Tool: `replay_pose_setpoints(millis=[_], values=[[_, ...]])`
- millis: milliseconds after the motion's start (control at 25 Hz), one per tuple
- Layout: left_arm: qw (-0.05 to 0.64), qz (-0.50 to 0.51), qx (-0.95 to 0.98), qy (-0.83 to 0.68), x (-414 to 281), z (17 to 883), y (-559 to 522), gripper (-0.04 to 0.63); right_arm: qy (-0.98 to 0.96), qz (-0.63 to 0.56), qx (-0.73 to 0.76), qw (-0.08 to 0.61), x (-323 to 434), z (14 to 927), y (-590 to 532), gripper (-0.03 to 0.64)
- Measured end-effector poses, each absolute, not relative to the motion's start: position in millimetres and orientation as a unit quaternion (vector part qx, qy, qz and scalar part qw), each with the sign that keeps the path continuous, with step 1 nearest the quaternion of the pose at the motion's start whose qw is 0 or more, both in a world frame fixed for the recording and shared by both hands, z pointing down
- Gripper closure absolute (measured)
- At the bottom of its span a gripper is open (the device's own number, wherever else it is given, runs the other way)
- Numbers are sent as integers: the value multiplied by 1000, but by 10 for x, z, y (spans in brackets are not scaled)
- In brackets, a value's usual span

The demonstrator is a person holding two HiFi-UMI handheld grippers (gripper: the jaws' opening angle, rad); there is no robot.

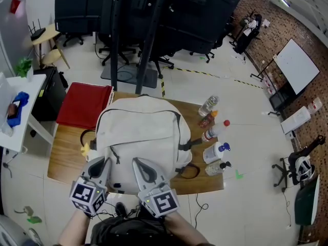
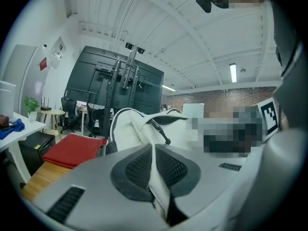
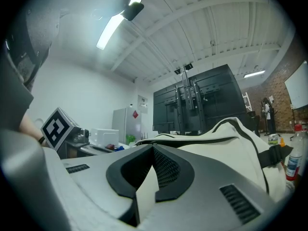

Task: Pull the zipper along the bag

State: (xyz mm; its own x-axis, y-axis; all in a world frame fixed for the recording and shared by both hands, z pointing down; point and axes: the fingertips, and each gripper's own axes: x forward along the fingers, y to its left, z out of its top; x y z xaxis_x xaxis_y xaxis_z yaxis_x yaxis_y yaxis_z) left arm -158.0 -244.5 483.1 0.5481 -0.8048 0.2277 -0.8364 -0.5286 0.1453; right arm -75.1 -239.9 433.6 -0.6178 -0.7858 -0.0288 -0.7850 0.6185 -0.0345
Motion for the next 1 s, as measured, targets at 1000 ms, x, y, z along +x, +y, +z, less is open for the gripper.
replay_pose_setpoints(millis=[1000], values=[[119, 50, 882, -454, -1634, 4861, -2442, 560, 905, -43, -410, -100, -1463, 4691, -2687, 483]])
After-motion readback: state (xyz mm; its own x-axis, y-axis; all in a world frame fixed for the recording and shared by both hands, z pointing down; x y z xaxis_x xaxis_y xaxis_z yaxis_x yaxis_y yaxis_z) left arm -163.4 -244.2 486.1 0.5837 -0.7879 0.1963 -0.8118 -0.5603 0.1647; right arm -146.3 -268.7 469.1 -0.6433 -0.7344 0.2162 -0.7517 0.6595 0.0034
